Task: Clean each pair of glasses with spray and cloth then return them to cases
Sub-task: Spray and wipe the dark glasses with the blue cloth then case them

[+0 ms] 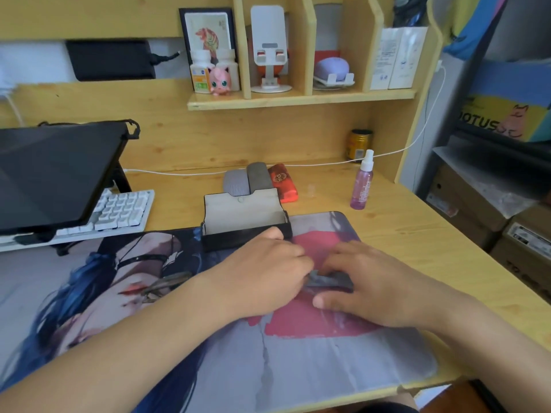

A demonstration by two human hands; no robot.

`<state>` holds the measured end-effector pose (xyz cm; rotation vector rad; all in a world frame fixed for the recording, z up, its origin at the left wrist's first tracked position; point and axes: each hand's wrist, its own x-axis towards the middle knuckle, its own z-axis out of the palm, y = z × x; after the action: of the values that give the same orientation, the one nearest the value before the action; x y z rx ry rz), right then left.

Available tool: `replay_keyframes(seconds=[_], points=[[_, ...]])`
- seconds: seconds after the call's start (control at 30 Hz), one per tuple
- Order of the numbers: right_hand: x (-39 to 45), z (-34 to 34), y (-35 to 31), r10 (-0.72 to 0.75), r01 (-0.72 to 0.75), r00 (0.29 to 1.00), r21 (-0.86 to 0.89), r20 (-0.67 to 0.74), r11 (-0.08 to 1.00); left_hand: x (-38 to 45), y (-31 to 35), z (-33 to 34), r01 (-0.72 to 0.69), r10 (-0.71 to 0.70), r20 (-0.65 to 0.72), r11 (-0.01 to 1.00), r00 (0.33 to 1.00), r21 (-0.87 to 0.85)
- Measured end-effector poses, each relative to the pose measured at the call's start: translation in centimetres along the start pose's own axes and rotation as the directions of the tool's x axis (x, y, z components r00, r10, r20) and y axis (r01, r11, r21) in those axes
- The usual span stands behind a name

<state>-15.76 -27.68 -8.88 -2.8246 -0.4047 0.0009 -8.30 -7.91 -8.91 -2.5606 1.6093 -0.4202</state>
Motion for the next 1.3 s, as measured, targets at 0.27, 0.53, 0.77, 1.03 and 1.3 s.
replay_keyframes(seconds=[0.27, 0.53, 0.77, 1.03, 1.3], points=[[0.1, -3.1, -0.5, 0.122, -0.028, 0.987, 0.647, -0.101, 0.762, -2.0, -3.0, -4.1, 0.402, -0.335, 0.278, 0.391, 0.900, -0.828], [9.0, -3.0, -2.0, 0.065, 0.039, 0.988, 0.629, -0.142, 0.776, -5.3, -8.9, -3.9, 0.508, -0.720, 0.207, 0.227, 0.662, -0.831], [16.1, 1.5, -0.1, -0.141, 0.196, 0.908, 0.102, -0.394, 0.975, -4.8, -13.6, 1.7, 0.492, -0.608, -0.072, 0.701, 0.791, -0.517], [15.7, 0.9, 0.3, -0.179, 0.182, 0.977, 0.019, -0.116, 0.983, -5.9, -14.1, 3.4, 0.401, -0.441, 0.001, 0.813, 0.897, -0.422], [15.3, 1.1, 0.3, -0.264, 0.269, 0.947, 0.008, -0.183, 0.963, -6.4, -12.9, 2.5, 0.445, -0.473, 0.017, 0.813, 0.881, -0.375]])
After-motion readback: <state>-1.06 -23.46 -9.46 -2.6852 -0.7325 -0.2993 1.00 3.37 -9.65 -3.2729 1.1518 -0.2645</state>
